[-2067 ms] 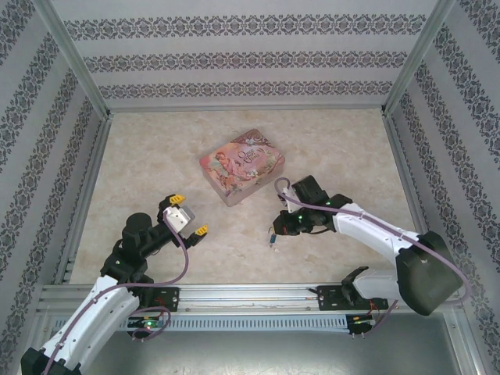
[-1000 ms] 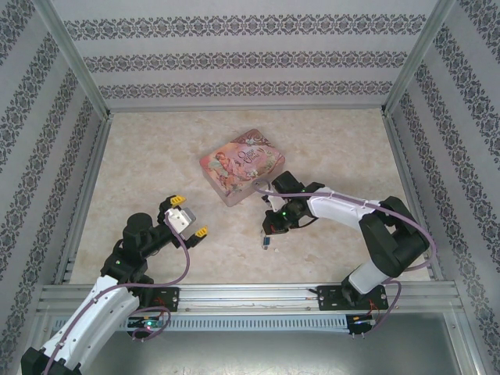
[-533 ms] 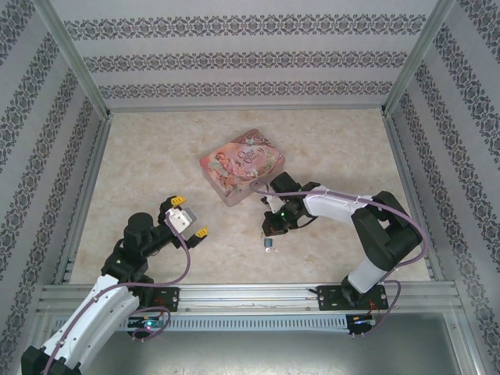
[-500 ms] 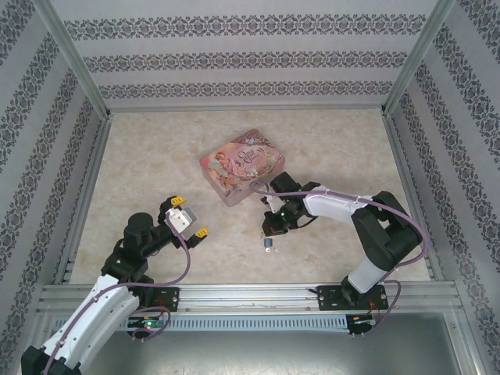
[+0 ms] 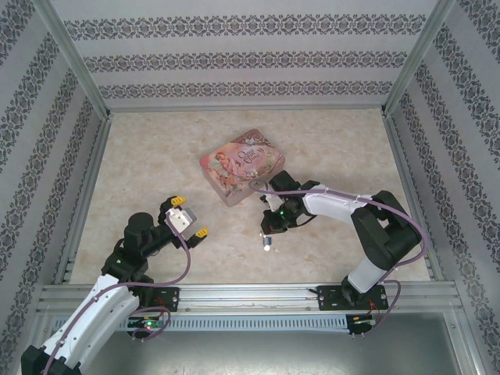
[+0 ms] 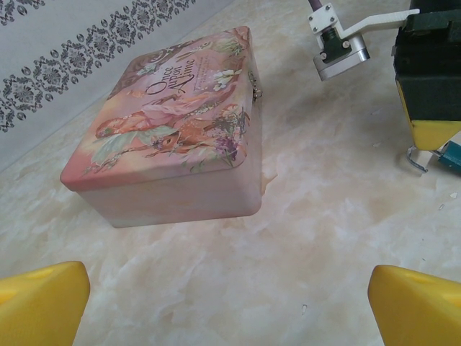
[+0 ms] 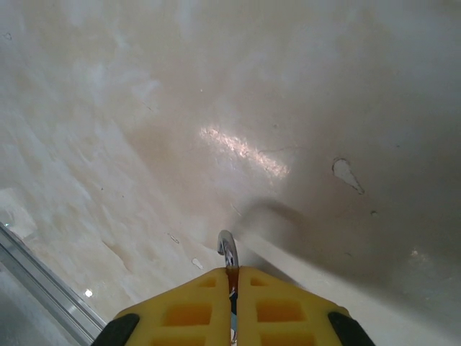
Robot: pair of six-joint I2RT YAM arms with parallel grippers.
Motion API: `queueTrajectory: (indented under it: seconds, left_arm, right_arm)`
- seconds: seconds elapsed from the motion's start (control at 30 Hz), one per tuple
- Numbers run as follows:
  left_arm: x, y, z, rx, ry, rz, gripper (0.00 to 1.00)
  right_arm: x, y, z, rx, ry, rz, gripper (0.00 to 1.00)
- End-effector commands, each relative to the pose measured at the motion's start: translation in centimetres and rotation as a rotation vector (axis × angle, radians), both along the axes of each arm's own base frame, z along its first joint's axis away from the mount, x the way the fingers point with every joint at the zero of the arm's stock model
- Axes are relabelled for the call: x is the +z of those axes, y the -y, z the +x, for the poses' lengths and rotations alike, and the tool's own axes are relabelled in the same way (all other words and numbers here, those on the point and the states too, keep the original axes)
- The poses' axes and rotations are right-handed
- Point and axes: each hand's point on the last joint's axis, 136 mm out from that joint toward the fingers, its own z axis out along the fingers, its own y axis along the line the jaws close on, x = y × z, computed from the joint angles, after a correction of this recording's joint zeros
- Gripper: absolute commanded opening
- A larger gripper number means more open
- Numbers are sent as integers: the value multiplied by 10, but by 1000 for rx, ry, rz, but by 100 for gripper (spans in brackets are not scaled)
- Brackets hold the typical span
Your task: Unlock the padlock with the key
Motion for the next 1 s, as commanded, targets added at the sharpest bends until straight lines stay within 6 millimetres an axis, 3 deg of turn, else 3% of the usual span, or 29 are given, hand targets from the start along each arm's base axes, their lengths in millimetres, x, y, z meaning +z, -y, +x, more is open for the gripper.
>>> queueTrajectory:
  seconds: [0.0,0.43,0.67,0.83,0.9,0.97]
  left_arm:
    - [-4,-1,0,-3,-5,4,99]
    - [-4,-1,1,6,-7,-2,99]
    - [-4,-6,4,35,-2,8,99]
    - [-5,-5,3,31,-4,10,99]
    - [-5,-6,4,35,-3,12,99]
    - [-5,-6,4,38,-4,12,99]
  right_arm:
    - [3,-3,3,22,25,-12,12]
    - [23,7,11,12,112,-19,44]
    - [42,19,23,-22,224,-4,73]
    - [54,31,35,-84,280,22,80]
    - [58,35,38,-97,296,28,98]
    - [61,38,41,-103,316,26,98]
